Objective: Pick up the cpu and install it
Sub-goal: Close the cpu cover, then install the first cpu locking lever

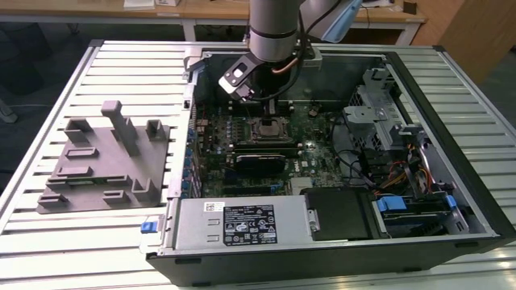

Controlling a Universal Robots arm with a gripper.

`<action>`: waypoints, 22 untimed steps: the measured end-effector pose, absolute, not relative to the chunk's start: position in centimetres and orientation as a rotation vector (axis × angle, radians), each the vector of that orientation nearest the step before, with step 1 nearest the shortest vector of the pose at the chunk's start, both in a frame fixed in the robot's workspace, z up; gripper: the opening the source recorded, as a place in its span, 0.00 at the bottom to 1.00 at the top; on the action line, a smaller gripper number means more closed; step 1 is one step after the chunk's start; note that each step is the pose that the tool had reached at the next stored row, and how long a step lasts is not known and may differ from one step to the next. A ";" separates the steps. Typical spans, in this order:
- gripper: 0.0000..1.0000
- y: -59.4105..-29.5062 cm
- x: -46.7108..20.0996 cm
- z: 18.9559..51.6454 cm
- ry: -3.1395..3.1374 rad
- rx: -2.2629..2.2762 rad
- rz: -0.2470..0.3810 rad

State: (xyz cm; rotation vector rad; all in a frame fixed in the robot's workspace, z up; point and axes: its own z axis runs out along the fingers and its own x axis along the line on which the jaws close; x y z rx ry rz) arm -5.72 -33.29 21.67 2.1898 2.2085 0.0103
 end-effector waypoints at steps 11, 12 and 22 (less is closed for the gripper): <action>0.11 -33.3 -5.4 21.7 2.209 2.190 0.010; 0.11 -33.3 -5.4 21.7 2.208 2.190 0.010; 0.11 -33.3 -5.4 22.3 2.208 2.190 0.010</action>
